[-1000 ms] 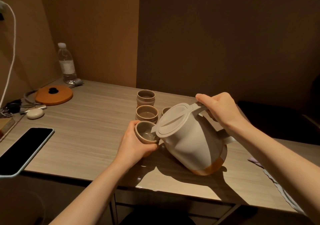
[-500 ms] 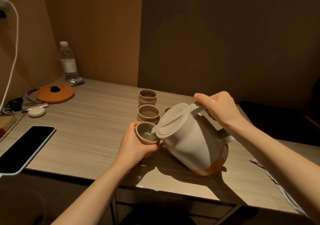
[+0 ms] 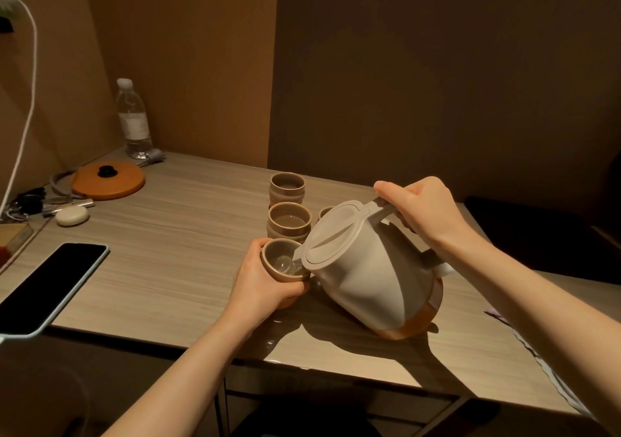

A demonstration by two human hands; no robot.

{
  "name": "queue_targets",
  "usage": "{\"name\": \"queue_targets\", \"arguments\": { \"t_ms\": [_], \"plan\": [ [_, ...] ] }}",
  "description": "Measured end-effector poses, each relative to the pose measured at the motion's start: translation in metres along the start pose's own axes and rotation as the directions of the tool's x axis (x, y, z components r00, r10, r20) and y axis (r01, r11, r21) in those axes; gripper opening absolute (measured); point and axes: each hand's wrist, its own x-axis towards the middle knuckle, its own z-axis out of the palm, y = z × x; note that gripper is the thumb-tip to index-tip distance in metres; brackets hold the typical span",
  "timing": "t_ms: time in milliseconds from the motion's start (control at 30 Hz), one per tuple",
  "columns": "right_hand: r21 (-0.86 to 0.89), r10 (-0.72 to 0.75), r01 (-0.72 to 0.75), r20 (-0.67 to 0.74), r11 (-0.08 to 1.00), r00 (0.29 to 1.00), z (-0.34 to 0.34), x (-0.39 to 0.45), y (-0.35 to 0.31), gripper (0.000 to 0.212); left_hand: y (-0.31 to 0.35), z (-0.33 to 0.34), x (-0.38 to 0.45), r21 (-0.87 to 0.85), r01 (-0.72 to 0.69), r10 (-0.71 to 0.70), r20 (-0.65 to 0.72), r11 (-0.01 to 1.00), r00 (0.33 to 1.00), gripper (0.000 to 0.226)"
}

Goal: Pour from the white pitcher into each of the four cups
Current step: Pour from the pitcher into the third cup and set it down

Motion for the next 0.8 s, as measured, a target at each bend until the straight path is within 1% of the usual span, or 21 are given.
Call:
{"name": "queue_targets", "arguments": {
  "t_ms": [267,633,800],
  "plan": [
    [-0.001,-0.002,0.002,-0.007,1.000,1.000,0.000,0.000,0.000,0.074,-0.002,0.000,0.000,-0.014,0.015,-0.015,0.009,1.000,1.000,0.080],
    [0.055,0.025,-0.024,-0.022,0.998,0.999,-0.007,-0.006,0.005,0.069,0.003,0.002,-0.001,-0.016,0.014,-0.014,0.025,1.000,1.000,0.081],
    [0.074,0.021,-0.020,-0.020,0.997,1.000,-0.011,-0.008,0.011,0.069,0.007,0.005,-0.001,-0.012,0.006,-0.006,0.029,1.000,1.000,0.084]
  ]
}}
